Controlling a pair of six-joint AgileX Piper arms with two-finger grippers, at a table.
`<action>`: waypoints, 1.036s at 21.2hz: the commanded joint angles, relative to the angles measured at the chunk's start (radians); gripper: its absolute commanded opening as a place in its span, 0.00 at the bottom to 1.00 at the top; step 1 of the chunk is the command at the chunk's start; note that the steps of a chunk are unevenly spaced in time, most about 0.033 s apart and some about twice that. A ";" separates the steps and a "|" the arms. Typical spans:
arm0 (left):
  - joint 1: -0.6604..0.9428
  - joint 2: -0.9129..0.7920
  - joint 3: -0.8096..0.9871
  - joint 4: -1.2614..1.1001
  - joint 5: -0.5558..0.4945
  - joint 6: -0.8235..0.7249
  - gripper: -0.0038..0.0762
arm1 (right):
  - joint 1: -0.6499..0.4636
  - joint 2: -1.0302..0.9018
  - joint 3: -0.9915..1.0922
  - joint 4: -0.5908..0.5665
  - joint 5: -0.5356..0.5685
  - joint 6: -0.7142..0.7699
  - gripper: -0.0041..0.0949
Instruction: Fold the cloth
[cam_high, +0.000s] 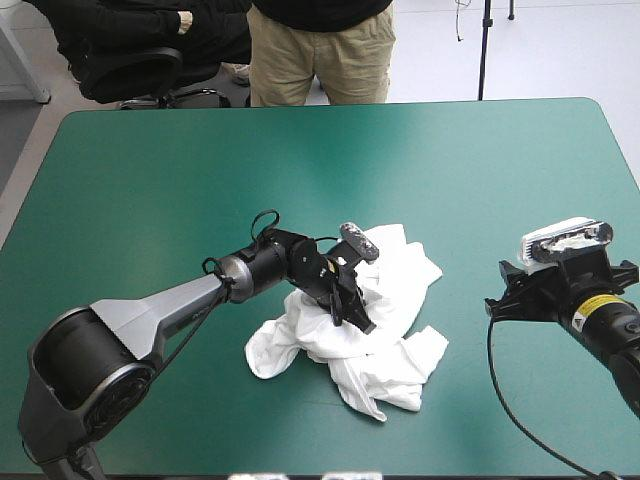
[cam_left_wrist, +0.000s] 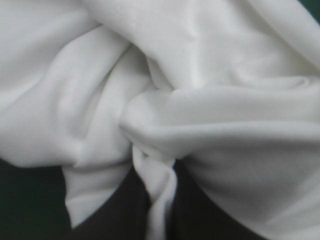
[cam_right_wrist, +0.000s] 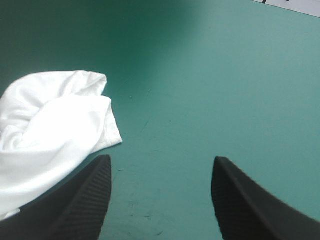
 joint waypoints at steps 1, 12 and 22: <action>-0.051 -0.004 0.001 -0.066 0.072 -0.008 0.03 | -0.004 -0.008 -0.037 -0.022 -0.058 0.007 0.61; -0.021 -0.090 -0.258 0.220 0.239 -0.192 0.79 | -0.004 -0.008 -0.037 -0.021 -0.069 0.007 0.61; 0.227 -0.469 -0.110 0.304 0.524 -0.304 0.71 | -0.004 -0.008 -0.037 -0.019 -0.075 -0.001 0.61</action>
